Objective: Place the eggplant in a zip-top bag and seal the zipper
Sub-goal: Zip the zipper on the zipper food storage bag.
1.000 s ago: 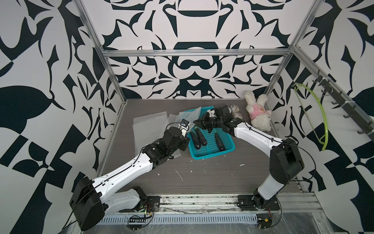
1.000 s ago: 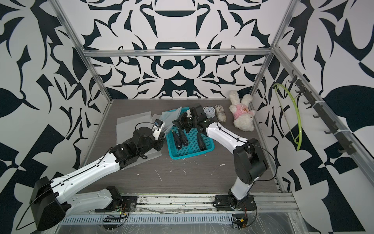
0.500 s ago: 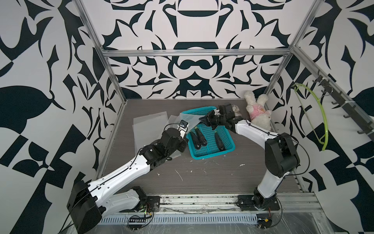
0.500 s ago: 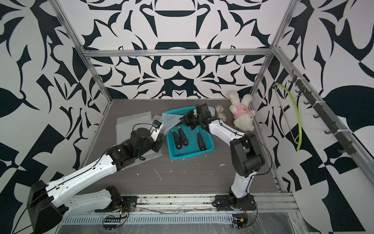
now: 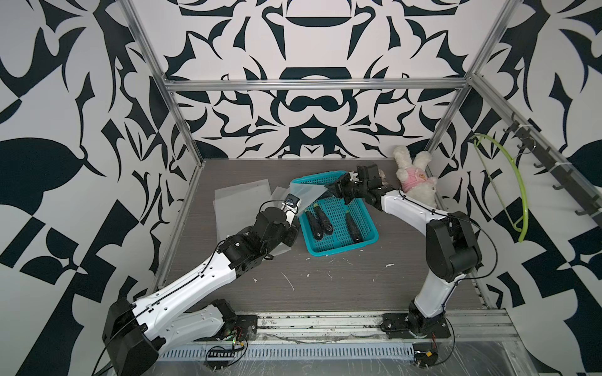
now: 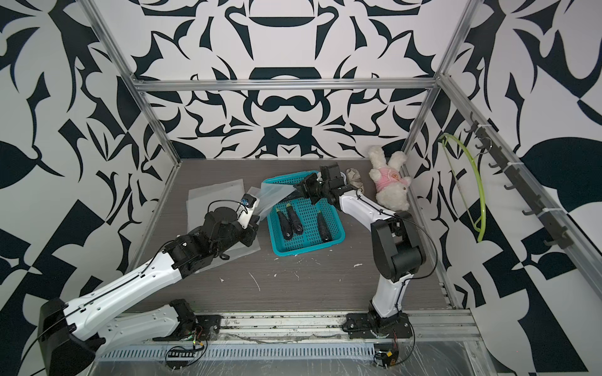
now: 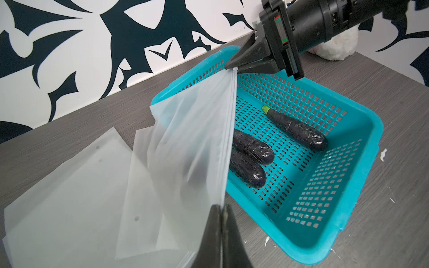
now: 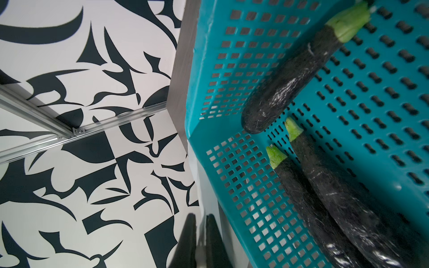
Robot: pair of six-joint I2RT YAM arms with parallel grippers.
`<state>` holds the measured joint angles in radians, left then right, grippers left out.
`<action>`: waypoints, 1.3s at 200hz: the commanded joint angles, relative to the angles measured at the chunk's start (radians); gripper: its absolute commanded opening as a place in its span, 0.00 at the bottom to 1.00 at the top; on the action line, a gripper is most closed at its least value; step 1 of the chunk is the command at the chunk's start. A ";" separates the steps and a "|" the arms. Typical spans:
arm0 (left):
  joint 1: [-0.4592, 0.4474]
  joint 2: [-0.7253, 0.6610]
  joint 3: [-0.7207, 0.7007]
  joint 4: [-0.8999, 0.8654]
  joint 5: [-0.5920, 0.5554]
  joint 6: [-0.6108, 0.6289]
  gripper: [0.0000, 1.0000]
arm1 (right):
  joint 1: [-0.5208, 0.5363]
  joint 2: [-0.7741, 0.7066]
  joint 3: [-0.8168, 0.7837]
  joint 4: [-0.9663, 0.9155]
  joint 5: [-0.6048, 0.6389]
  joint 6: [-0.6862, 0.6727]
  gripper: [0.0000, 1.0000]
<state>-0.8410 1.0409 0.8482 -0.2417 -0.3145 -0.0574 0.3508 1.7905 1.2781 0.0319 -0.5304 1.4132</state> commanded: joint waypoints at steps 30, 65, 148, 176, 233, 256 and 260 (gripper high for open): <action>-0.004 -0.036 -0.001 -0.050 -0.022 0.010 0.00 | -0.039 0.009 0.036 0.045 0.082 0.007 0.09; -0.004 -0.059 -0.005 -0.053 -0.026 0.010 0.00 | -0.048 0.014 0.036 0.045 0.081 0.004 0.09; -0.004 -0.072 -0.010 -0.077 -0.023 0.011 0.00 | -0.061 0.023 0.069 0.052 0.047 -0.037 0.26; -0.004 -0.077 0.000 -0.075 -0.044 0.010 0.00 | -0.061 -0.006 0.059 0.043 0.048 -0.082 0.30; 0.044 -0.104 0.057 -0.109 -0.077 -0.054 0.00 | -0.062 -0.044 0.031 0.066 0.015 -0.174 0.31; 0.083 -0.128 0.071 -0.110 -0.013 -0.064 0.00 | -0.061 -0.074 0.017 0.073 0.009 -0.269 0.32; 0.092 -0.131 0.075 -0.111 0.000 -0.065 0.00 | -0.061 -0.078 0.015 0.075 0.004 -0.288 0.33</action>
<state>-0.7856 0.9482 0.8795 -0.3374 -0.3695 -0.0967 0.2859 1.7836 1.2980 0.0540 -0.5022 1.2514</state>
